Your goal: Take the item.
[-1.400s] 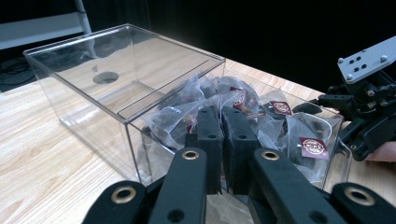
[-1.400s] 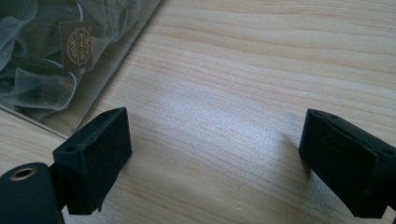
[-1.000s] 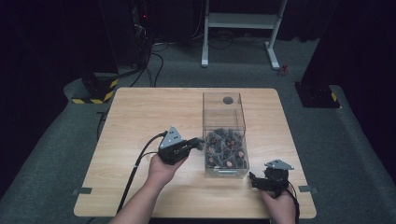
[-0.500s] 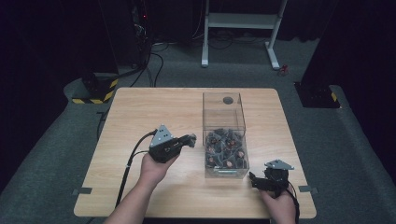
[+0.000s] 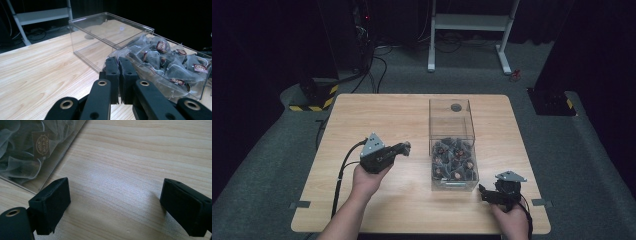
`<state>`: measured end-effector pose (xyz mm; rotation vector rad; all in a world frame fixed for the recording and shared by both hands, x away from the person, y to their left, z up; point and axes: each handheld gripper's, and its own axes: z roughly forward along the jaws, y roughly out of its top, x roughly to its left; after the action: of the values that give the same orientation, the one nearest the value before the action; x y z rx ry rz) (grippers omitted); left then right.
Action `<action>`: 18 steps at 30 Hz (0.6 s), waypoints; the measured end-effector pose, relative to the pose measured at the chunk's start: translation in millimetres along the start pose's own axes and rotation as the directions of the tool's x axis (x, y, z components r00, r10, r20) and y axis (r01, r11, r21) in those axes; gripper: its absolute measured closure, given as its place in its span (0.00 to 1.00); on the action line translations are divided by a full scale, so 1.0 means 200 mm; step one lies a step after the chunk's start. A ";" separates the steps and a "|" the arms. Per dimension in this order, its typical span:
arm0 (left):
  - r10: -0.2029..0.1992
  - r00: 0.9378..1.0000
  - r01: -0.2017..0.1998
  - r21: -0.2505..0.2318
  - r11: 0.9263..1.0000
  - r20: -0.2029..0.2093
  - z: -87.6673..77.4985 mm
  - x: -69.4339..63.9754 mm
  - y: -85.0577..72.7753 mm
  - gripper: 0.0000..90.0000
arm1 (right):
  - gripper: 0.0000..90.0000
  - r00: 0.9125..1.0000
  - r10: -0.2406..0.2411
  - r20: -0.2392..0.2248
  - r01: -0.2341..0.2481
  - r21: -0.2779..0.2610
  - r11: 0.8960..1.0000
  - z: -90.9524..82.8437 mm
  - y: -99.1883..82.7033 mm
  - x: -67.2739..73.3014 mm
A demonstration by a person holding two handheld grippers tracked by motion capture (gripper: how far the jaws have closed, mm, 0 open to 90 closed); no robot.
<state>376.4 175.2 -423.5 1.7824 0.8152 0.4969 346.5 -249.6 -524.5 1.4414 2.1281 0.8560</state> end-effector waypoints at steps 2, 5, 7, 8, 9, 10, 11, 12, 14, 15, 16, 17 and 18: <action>-0.002 1.000 0.002 -0.004 1.000 -0.006 -0.01 0.01 0.00 0.97 | 0.10 1.000 0.000 0.000 0.000 0.000 1.000 0.00 0.00 0.00; -0.009 1.000 0.008 -0.008 1.000 -0.018 -0.04 0.03 -0.01 0.96 | 0.10 1.000 0.000 0.000 0.000 0.000 1.000 0.00 0.00 0.00; -0.012 1.000 0.011 -0.009 1.000 -0.026 -0.05 0.05 -0.01 0.96 | 0.10 1.000 0.000 0.000 0.000 0.000 1.000 0.00 0.00 0.00; -0.013 0.999 0.012 -0.009 1.000 -0.031 -0.06 0.06 -0.01 0.96 | 0.10 1.000 0.000 0.000 0.000 0.000 1.000 0.00 0.00 0.00; -0.018 0.999 0.017 -0.012 1.000 -0.033 -0.06 0.06 -0.02 0.97 | 0.10 1.000 0.000 0.000 0.000 0.000 1.000 0.00 0.00 0.00; -0.018 0.999 0.017 -0.011 1.000 -0.037 -0.07 0.07 -0.02 0.96 | 0.10 1.000 0.000 0.000 0.000 0.000 1.000 0.00 0.00 0.00; -0.020 0.999 0.020 -0.012 1.000 -0.041 -0.08 0.08 -0.02 0.96 | 0.10 1.000 0.000 0.000 0.000 0.000 1.000 0.00 0.00 0.00; -0.022 0.999 0.021 -0.015 1.000 -0.044 -0.09 0.08 -0.03 0.97 | 0.10 1.000 0.000 0.000 0.000 0.000 1.000 0.00 0.00 0.00; -0.028 0.998 0.027 -0.017 0.999 -0.052 -0.10 0.10 -0.03 0.96 | 0.10 1.000 0.000 0.000 0.000 0.000 1.000 0.00 0.00 0.00; -0.032 0.998 0.031 -0.017 0.999 -0.056 -0.11 0.10 -0.04 0.96 | 0.10 1.000 0.000 0.000 0.000 0.000 1.000 0.00 0.00 0.00; -0.032 0.998 0.031 -0.021 0.999 -0.060 -0.12 0.11 -0.04 0.96 | 0.10 1.000 0.000 0.000 0.000 0.000 1.000 0.00 0.00 0.00; -0.035 0.997 0.034 -0.021 0.999 -0.065 -0.13 0.12 -0.05 0.97 | 0.10 1.000 0.000 0.000 0.000 0.000 1.000 0.00 0.00 0.00; -0.041 0.997 0.040 -0.022 0.999 -0.070 -0.14 0.13 -0.05 0.96 | 0.10 1.000 0.000 0.000 0.000 0.000 1.000 0.00 0.00 0.00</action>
<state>372.2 214.6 -424.8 1.7338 0.8903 0.5428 346.5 -249.6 -524.5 1.4415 2.1280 0.8560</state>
